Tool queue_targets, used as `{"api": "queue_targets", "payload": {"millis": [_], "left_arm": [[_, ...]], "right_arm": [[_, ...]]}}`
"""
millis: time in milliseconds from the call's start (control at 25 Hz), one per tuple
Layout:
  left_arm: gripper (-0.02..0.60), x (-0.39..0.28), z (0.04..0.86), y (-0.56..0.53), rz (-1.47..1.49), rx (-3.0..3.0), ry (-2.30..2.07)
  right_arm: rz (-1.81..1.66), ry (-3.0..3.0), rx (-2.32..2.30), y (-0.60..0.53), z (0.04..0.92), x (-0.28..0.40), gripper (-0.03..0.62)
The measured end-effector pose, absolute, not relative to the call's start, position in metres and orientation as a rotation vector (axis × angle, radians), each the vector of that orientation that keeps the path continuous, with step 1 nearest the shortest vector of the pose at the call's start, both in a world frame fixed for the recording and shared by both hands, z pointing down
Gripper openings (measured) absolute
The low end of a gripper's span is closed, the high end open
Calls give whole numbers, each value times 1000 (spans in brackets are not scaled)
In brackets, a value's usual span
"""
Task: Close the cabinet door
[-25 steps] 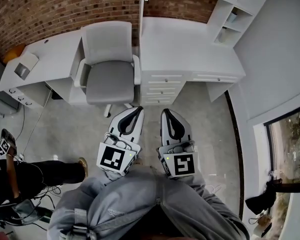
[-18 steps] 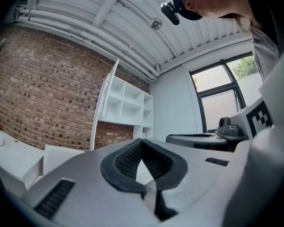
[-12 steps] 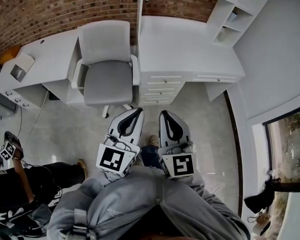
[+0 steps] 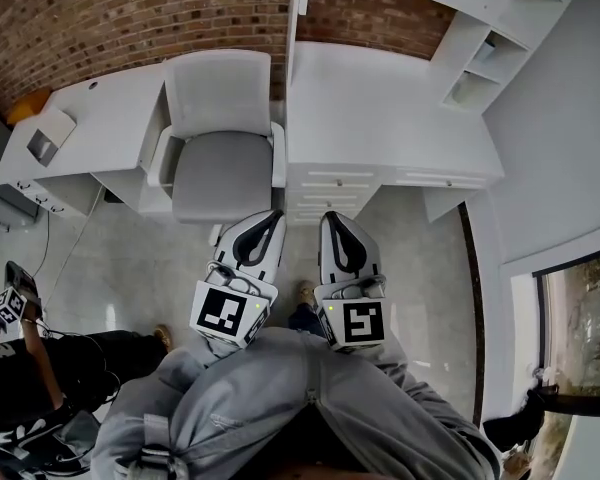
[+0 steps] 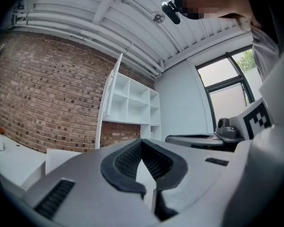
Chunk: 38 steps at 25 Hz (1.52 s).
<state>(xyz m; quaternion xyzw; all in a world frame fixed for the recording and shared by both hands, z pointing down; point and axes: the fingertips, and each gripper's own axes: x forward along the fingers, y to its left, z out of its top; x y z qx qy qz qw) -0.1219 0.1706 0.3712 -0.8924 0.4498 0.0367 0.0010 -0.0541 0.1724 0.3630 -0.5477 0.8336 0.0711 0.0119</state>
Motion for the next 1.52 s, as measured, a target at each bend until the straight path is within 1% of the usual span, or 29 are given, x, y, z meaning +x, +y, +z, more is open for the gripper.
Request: {"api": "queue_targets", "payload": {"millis": [320, 640, 1040, 1520], "left_arm": [[6, -118, 356, 92, 114, -2712, 1519], [6, -114, 358, 41, 86, -2638, 1667], [6, -102, 359, 0, 110, -2563, 1780], [5, -100, 370, -13, 116, -2552, 1838]], "right_arm": [[250, 2606, -1672, 92, 347, -37, 26], [229, 2663, -1589, 36, 351, -21, 26], [235, 2729, -1458, -12, 353, -8, 26], [213, 2765, -1412, -27, 363, -6, 26]]}}
